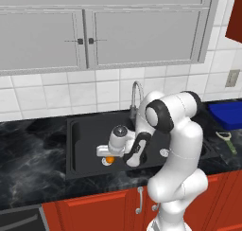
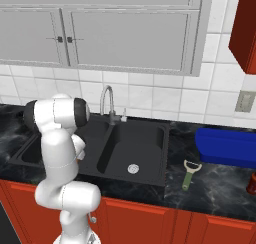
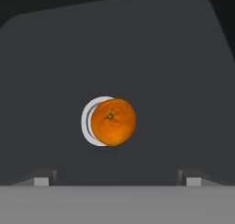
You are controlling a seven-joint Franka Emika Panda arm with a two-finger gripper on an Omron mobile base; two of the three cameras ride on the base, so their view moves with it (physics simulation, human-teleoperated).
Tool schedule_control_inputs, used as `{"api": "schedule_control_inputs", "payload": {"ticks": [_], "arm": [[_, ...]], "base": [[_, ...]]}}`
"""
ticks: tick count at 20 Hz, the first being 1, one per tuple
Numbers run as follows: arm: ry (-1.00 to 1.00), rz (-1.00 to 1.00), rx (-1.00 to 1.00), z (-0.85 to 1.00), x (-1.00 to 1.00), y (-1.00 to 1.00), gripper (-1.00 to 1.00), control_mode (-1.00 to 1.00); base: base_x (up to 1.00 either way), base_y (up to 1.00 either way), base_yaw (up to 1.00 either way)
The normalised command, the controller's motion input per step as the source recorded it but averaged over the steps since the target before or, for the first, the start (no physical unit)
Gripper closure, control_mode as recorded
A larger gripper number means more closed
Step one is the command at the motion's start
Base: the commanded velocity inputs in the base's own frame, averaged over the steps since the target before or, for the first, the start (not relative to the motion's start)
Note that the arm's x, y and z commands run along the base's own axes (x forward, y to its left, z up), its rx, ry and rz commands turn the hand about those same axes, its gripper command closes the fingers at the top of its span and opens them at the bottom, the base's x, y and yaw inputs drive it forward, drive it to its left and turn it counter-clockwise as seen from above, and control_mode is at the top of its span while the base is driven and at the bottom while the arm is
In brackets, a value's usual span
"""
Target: Pick up all produce items and place them in the sink. Turn on the sink faucet to wash them. Then turn the sink off and put them in the tray.
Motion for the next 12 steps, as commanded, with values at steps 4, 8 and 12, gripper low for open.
{"api": "schedule_control_inputs", "payload": {"ticks": [4, 8, 12], "arm": [[-0.01, 0.0, 0.0, 0.0, 0.17, 0.0, -1.0, -1.0], [0.0, 0.0, 0.0, -0.02, 0.12, 0.0, -1.0, -1.0], [0.0, 0.0, 0.0, -0.09, 0.08, 0.0, -1.0, -1.0]], "base": [[0.0, 0.0, 0.0], [0.0, 0.0, 0.0], [0.0, 0.0, 0.0]]}}
